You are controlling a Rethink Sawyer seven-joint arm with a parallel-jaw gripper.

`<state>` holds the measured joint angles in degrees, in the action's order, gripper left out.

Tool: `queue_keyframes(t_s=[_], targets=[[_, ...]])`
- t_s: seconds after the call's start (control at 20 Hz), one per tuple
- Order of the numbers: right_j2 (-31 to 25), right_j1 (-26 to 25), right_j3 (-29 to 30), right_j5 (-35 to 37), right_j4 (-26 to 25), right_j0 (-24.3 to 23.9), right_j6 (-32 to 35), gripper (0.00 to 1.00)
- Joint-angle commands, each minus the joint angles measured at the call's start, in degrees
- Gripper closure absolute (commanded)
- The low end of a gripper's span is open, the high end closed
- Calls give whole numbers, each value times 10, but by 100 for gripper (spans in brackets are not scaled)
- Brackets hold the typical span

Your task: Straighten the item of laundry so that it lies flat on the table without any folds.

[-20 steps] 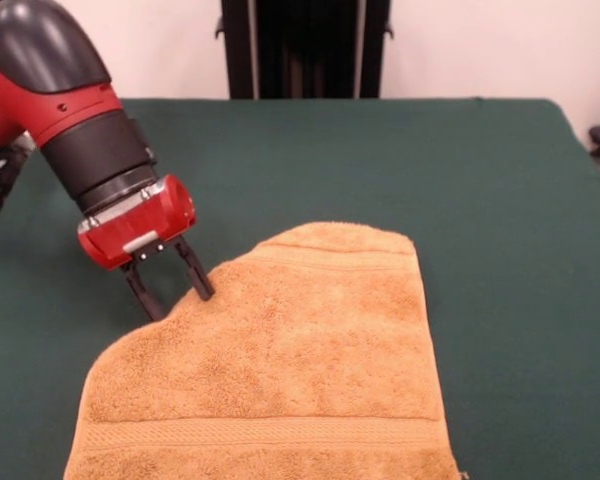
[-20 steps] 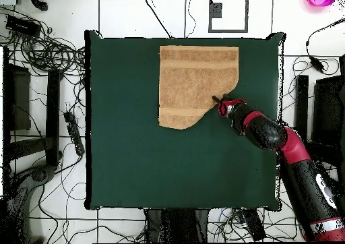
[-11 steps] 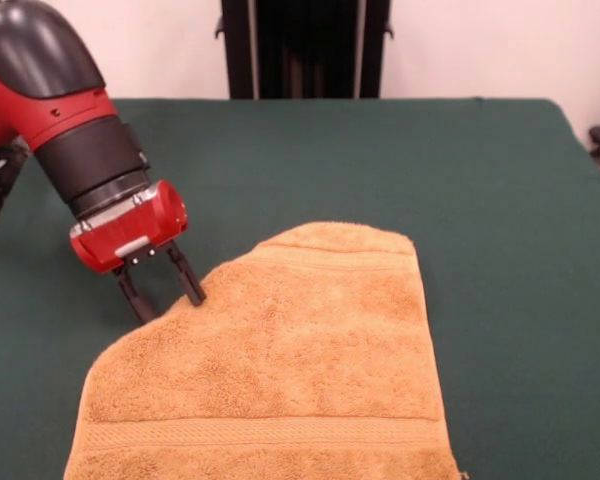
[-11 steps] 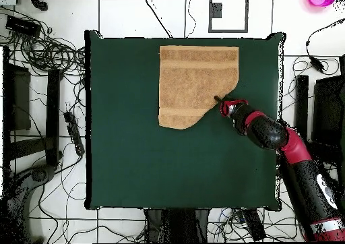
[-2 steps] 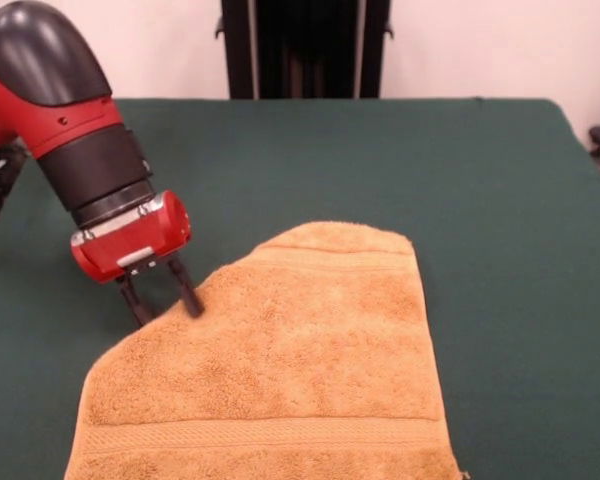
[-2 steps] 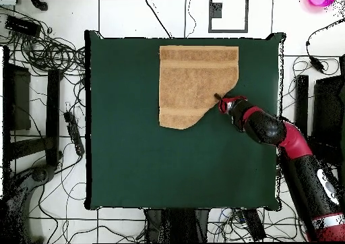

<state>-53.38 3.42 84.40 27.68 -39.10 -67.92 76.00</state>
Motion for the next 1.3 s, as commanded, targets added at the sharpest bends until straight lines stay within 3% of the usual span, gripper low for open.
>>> queue_keyframes(t_s=[0.05,0.65,0.85,1.0,1.3], targets=[[64,-34,-51,31,-10,37,-34,100],[109,4,-61,27,-31,81,-1,100],[164,56,-67,59,-49,130,31,100],[236,101,-90,100,-63,199,86,100],[307,129,-117,150,-54,264,97,100]])
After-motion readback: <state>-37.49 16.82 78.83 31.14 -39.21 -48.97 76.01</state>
